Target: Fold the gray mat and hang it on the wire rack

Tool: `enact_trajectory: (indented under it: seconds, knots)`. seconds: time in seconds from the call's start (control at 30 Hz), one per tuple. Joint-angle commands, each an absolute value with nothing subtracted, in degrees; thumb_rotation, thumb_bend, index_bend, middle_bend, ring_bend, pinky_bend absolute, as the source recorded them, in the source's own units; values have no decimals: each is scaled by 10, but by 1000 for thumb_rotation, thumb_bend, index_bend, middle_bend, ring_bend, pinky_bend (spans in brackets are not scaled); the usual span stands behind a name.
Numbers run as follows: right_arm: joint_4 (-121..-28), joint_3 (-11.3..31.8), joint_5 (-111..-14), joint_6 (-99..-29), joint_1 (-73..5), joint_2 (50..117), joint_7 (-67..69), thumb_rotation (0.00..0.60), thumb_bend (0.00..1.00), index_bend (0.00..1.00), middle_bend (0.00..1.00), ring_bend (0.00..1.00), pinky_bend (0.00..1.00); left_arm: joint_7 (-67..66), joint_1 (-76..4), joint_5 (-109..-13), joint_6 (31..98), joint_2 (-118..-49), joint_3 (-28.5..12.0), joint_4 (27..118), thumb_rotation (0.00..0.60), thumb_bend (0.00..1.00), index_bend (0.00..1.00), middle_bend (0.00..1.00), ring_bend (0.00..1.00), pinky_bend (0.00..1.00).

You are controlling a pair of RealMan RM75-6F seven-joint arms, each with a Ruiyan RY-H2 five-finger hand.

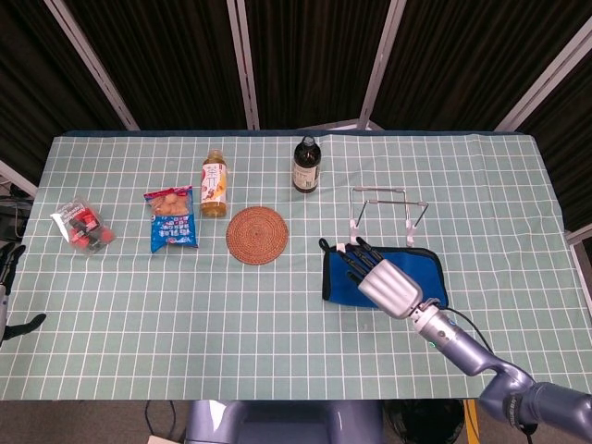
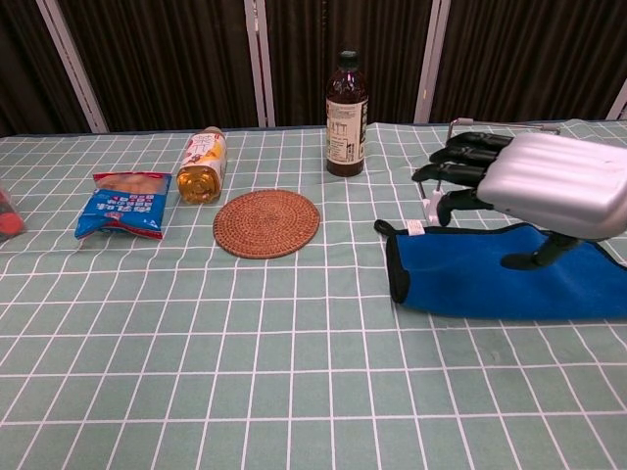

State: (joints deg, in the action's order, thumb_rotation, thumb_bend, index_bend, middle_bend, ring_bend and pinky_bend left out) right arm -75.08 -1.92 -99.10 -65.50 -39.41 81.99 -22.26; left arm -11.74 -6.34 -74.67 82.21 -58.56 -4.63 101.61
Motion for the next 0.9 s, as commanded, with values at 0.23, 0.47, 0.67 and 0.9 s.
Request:
enact_trajectory:
  seconds: [0.23,0.47,0.67,0.9]
  knots:
    - [-699,-2,-1006,-594,-448,873,-215,600,103,326,49,0,0,-116,-68,-731,810,-588,-50,1004,600,0,0,0,0,0]
    - [-655,1,-1001,-571,-468,915,-189,600,98,329,49,0,0,-124,-74,-715,796,-594,-54,994,600,0,0,0,0,0]
    - [-624,-4,-1004,-566,-476,931,-173,600,90,340,49,0,0,-127,-79,-702,788,-597,-57,988,600,0,0,0,0,0]
    - [-592,-9,-1002,-556,-486,947,-148,600,90,341,49,0,0,-136,-84,-692,780,-602,-60,985,600,0,0,0,0,0]
